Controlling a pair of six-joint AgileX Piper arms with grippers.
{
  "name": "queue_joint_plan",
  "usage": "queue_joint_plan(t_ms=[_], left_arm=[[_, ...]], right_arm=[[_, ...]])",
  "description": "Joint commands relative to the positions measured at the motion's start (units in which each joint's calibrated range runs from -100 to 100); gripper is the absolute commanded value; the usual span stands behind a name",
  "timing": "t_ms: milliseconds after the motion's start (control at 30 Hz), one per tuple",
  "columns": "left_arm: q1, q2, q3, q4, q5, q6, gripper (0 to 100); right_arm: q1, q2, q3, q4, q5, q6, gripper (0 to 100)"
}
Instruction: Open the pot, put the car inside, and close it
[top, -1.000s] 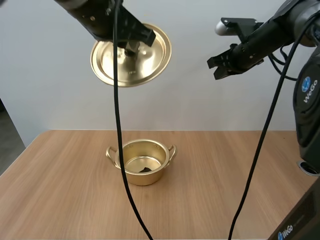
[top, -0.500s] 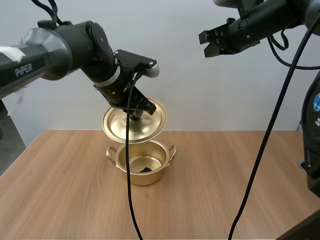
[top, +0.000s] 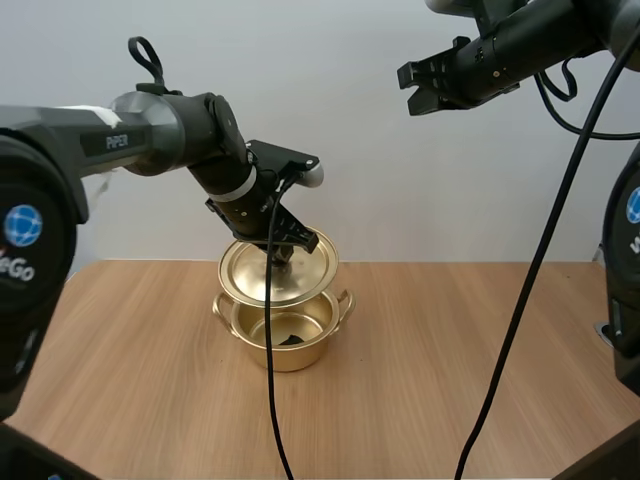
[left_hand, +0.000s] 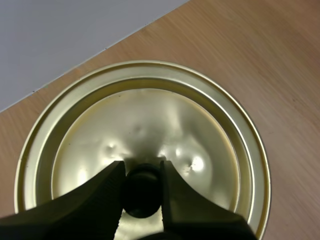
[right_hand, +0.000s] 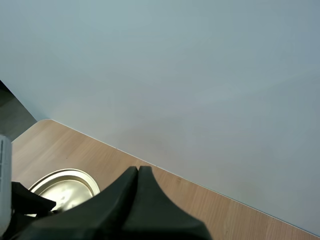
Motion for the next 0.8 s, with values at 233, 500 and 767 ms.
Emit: queue_joint_plan(t_ms=[233, 500, 767], left_arm=[[-0.05, 7.06, 0.10, -0.16, -3.56, 0.15, 0], [-0.05, 10.60, 0.10, -0.16, -2.78, 0.15, 0], [-0.05, 11.29, 0.10, -0.26, -0.96, 0.15, 0]], right_arm=[[0.02, -0.05, 0.00, 0.06, 0.00, -0.30, 0], [0.02, -0.05, 0.00, 0.06, 0.00, -1.25, 0], [0.02, -0.05, 0.00, 0.33, 0.00, -1.24, 0]])
